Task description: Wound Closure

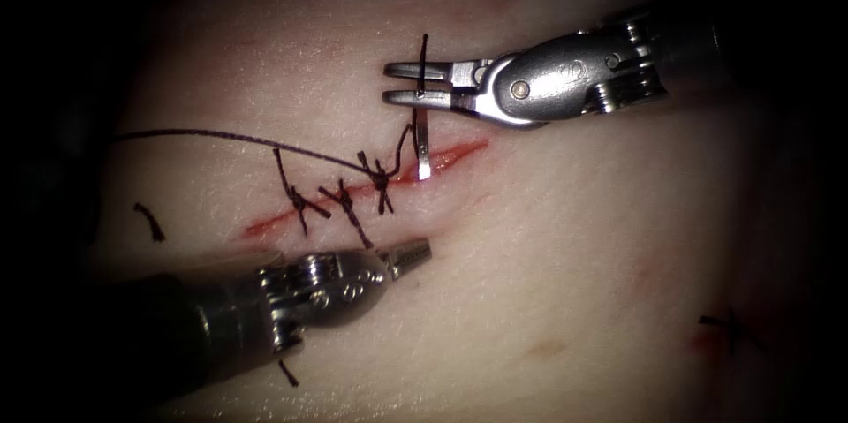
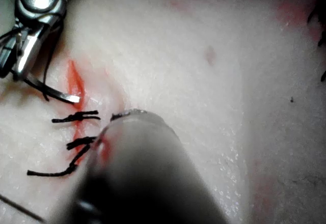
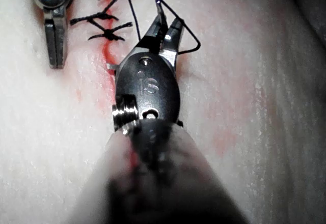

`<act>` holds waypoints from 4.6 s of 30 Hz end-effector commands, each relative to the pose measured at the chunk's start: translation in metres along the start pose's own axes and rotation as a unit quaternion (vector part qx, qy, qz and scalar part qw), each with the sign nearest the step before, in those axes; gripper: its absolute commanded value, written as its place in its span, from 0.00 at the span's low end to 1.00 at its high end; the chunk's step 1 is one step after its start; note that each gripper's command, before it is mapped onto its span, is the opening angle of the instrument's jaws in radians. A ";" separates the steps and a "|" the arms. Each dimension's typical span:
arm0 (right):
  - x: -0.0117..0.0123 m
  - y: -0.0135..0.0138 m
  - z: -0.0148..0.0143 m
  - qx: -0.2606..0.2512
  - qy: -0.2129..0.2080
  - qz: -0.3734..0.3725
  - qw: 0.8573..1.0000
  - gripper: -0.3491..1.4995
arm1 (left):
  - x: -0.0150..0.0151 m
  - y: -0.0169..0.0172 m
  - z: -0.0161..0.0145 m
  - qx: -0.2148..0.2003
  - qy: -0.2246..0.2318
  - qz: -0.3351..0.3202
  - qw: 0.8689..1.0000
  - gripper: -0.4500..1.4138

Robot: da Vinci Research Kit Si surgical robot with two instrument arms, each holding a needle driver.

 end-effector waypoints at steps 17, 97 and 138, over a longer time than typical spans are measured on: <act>-0.0006 -0.0005 0.0007 0.032 -0.027 0.044 0.998 0.00 | -0.0013 0.0002 0.0017 -0.006 -0.007 -0.003 1.000 0.18; -0.0015 -0.0029 -0.0061 0.096 0.030 0.419 0.902 0.86 | 0.0037 0.0025 -0.0060 0.047 0.123 0.117 0.984 0.29; -0.0026 -0.0050 -0.0089 0.073 0.048 0.414 0.906 0.72 | 0.0044 0.0010 -0.0005 -0.085 0.254 -0.108 0.958 0.00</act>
